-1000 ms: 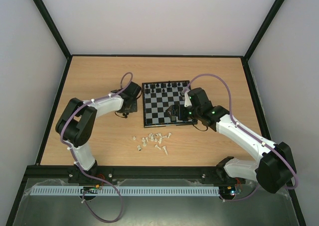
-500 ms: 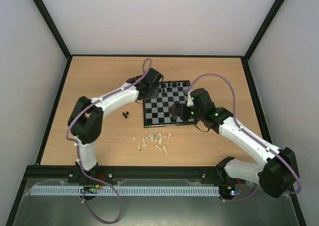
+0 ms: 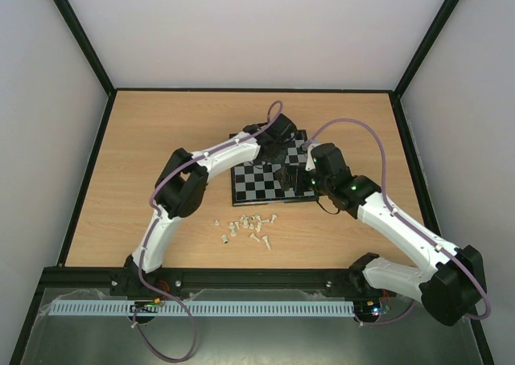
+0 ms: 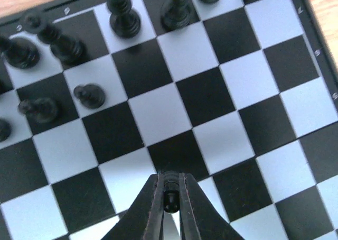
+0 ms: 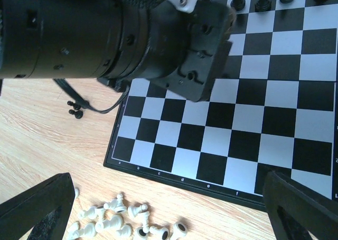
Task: Set up the chess pieces on the board
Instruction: Place the chess piece on the chessboard.
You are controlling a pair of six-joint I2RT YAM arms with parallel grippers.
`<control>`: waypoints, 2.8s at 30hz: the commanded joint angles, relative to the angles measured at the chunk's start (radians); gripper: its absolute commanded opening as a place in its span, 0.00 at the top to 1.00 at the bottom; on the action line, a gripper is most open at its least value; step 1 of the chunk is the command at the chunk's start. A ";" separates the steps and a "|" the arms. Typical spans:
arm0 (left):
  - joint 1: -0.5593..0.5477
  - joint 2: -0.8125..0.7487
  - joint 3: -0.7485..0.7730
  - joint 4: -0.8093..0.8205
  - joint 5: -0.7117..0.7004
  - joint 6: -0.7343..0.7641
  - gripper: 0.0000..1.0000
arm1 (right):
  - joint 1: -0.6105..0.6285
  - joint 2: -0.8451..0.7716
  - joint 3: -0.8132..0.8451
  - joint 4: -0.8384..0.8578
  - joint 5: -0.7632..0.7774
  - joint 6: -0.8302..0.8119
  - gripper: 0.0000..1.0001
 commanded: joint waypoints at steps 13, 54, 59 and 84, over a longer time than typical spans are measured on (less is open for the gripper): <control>0.021 0.161 0.199 -0.027 0.008 -0.025 0.96 | 0.005 0.023 -0.005 -0.018 -0.019 0.003 0.01; 0.079 0.229 0.284 -0.001 0.018 -0.039 0.84 | 0.004 0.039 -0.003 -0.016 -0.043 -0.002 0.02; 0.079 0.219 0.281 0.004 0.017 -0.038 0.84 | 0.004 0.039 -0.004 -0.016 -0.047 -0.002 0.01; 0.028 0.070 0.199 0.070 -0.057 -0.007 0.77 | 0.005 0.032 -0.003 -0.018 -0.052 -0.003 0.01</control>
